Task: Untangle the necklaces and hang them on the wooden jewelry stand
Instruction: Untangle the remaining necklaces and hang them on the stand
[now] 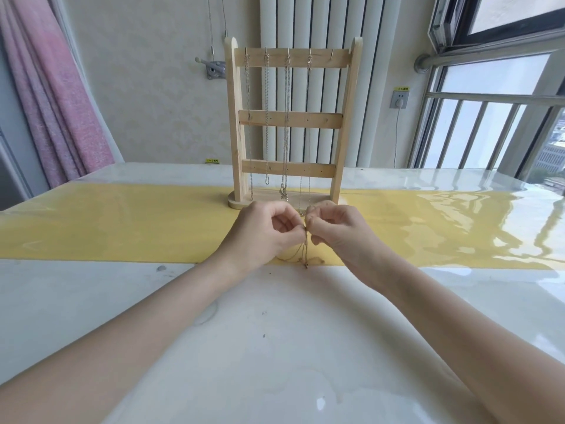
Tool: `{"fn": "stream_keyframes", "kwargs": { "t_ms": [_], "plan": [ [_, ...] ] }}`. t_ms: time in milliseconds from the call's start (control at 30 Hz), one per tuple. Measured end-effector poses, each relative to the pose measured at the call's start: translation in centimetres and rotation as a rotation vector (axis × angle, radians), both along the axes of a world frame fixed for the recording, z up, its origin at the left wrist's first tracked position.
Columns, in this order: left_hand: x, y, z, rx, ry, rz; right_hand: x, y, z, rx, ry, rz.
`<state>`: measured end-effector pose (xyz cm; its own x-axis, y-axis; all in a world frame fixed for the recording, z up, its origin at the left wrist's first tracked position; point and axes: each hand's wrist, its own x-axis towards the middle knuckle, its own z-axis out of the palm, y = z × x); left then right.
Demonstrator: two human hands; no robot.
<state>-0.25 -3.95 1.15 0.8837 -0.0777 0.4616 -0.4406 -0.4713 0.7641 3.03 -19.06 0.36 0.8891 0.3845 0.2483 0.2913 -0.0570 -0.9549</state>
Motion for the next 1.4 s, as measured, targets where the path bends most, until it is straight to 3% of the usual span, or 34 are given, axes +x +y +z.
{"fn": "stream_keyframes", "kwargs": {
  "t_ms": [233, 433, 600, 867, 967, 1133, 1267, 1400],
  "plan": [
    [-0.1, -0.3, 0.3, -0.212, 0.022, -0.033, -0.1, 0.9, -0.1, 0.187, 0.135, 0.065],
    [-0.4, -0.7, 0.5, -0.546, 0.252, -0.084, -0.1, 0.4, 0.3, 0.352, 0.227, 0.007],
    [-0.3, -0.8, 0.4, -0.513, 0.216, -0.004, -0.3, 0.6, 0.5, 0.361, 0.233, 0.051],
    [-0.3, -0.5, 0.9, -0.688, 0.312, -0.065, -0.3, 0.3, 1.1, 0.441, 0.298, 0.185],
    [-0.2, 0.0, 0.8, -0.665, 0.329, -0.054, -0.4, 0.0, 1.4, 0.403, 0.291, 0.205],
    [-0.1, 0.2, 0.9, -0.572, 0.286, -0.044, -0.4, 0.1, 1.3, 0.133, 0.091, 0.091],
    [-0.2, -0.2, 0.4, -0.465, 0.292, -0.007, -0.3, 0.3, 1.0, 0.209, 0.047, 0.002],
    [-0.2, -1.0, -0.1, -0.476, 0.425, -0.012, -0.4, 0.6, 0.8, 0.294, 0.082, 0.037]
  ]
}}
